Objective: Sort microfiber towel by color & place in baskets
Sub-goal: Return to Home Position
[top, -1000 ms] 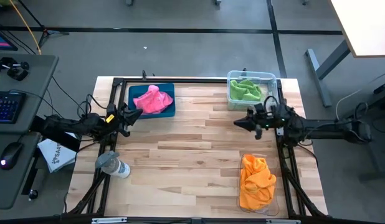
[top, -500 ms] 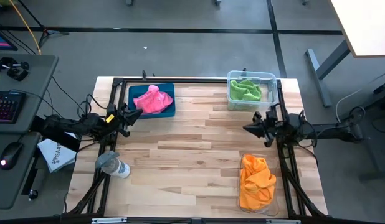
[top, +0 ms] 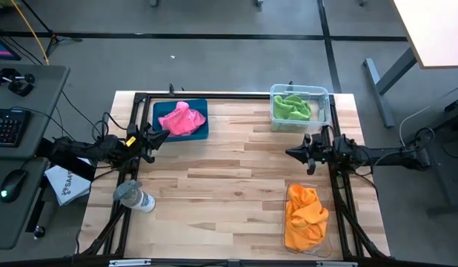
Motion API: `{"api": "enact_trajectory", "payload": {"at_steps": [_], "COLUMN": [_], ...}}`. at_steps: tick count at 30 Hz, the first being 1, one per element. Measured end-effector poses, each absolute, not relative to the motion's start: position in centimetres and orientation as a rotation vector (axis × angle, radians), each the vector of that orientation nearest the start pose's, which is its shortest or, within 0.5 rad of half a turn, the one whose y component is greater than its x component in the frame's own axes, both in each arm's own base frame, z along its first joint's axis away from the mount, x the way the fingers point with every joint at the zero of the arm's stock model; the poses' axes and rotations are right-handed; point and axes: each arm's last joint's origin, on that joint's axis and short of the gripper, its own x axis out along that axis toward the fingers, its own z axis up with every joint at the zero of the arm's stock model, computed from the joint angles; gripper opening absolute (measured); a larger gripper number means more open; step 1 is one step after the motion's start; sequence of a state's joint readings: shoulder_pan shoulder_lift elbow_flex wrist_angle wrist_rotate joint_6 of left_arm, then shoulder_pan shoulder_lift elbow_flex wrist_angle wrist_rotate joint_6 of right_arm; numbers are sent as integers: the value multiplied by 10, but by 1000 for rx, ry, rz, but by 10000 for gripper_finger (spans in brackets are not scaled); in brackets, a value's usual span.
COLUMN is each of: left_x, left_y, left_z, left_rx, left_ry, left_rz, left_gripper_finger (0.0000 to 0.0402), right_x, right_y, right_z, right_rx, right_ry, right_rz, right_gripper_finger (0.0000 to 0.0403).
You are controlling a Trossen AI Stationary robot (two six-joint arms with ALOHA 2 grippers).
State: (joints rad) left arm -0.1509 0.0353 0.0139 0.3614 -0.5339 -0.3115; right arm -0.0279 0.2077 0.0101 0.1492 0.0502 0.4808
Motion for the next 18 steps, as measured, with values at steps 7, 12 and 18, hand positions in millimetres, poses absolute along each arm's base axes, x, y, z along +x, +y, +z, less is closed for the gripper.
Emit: {"api": "enact_trajectory", "payload": {"at_steps": [7,12,18], "left_x": [91,92,92], "left_y": [1,1,1], "left_z": [197,196,195], "left_rx": [-415,-411,-409], "left_ry": [-365,-354,-348], "left_rz": [330,332,333], "left_gripper_finger": [0,0,0], "right_x": [107,101,97], "right_y": [-3,-3,-3], "right_z": [161,164,170], "right_rx": [480,481,482], "right_ry": [56,13,-62], "right_rz": [-83,-71,-56], "right_gripper_finger": [0,0,0]}}
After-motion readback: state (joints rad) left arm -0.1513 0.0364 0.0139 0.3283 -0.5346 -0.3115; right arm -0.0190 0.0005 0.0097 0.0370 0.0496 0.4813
